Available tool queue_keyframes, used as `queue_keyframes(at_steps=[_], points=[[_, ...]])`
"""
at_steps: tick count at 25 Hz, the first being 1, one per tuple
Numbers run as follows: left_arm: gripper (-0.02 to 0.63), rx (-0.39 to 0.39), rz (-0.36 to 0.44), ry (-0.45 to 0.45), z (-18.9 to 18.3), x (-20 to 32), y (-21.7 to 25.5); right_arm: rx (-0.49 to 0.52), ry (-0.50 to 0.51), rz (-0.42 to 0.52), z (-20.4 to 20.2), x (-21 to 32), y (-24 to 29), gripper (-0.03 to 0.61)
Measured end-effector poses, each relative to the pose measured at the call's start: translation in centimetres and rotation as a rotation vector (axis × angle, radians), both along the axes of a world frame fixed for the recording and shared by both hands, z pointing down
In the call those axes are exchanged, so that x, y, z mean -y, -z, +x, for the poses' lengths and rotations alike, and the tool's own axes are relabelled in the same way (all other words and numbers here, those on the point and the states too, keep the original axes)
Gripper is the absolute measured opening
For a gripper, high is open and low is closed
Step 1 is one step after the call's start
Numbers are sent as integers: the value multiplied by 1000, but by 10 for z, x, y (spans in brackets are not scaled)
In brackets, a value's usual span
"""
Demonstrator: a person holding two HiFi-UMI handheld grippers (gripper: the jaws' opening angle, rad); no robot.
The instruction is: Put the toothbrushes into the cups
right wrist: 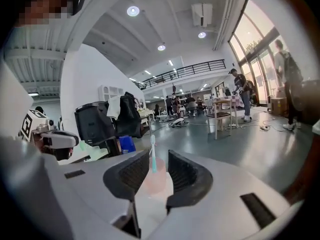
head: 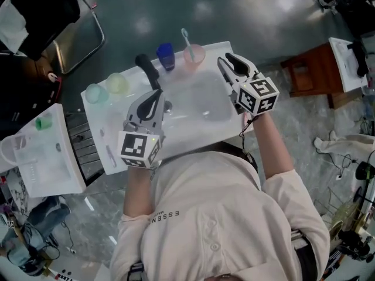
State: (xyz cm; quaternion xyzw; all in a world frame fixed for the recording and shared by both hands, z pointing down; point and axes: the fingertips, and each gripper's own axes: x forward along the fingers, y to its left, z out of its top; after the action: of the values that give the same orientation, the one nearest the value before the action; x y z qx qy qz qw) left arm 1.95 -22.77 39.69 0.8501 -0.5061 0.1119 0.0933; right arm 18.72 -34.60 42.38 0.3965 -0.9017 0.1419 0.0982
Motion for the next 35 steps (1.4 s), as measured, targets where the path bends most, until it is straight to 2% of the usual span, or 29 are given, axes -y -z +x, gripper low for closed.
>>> queue_keyframes(at_steps=[10, 16, 22, 26, 30, 35], points=[[2, 10, -47, -238, 43, -9, -10, -152, -262, -163, 83, -68, -58, 112], [2, 13, -82, -318, 62, -17, -23, -213, -389, -313, 121, -109, -110, 112], [2, 16, -116, -327, 71, -17, -35, -301, -435, -498, 141, -114, -156, 112], [2, 27, -126, -301, 67, -12, -40, -366, -446, -590, 143, -110, -177, 112], [2, 23, -131, -277, 59, -9, -41, -445, -476, -614, 149, -109, -179, 80], [2, 24, -128, -252, 52, -6, -39, -509, -405, -638, 148, -110, -183, 49]])
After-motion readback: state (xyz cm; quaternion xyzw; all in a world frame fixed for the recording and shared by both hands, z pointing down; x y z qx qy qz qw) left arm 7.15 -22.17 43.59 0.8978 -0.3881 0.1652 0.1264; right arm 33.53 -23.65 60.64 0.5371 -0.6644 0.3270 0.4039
